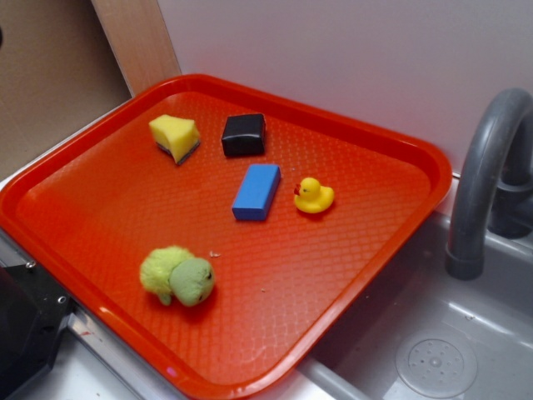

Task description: Grab the green animal.

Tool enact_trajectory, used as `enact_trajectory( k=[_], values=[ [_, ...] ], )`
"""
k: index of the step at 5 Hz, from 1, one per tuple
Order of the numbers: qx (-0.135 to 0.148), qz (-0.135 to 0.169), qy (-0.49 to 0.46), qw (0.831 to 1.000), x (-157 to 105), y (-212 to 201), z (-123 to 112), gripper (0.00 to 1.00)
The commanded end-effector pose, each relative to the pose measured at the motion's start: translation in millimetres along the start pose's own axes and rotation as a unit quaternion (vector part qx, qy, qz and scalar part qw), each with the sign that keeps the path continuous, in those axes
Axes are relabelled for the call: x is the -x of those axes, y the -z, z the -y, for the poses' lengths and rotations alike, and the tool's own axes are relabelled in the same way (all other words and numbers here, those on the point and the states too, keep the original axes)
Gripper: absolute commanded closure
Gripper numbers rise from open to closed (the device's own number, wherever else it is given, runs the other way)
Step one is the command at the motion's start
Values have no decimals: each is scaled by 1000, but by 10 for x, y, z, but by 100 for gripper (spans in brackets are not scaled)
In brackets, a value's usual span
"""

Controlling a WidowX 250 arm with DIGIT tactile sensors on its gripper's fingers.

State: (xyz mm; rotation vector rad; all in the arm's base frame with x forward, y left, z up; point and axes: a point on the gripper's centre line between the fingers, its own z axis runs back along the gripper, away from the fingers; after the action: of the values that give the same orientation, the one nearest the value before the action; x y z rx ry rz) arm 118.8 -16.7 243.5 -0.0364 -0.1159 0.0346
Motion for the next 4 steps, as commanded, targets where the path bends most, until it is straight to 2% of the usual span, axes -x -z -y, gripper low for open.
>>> enact_trajectory(
  k=[1, 2, 3, 4],
  values=[
    [0, 0, 0, 1000, 0, 0, 0, 0],
    [-12, -2, 78, 997, -340, 40, -119, 0],
    [36, -9, 186, 982, -559, 156, -157, 0],
    [46, -34, 305, 951, -637, 276, -53, 0]
  ],
)
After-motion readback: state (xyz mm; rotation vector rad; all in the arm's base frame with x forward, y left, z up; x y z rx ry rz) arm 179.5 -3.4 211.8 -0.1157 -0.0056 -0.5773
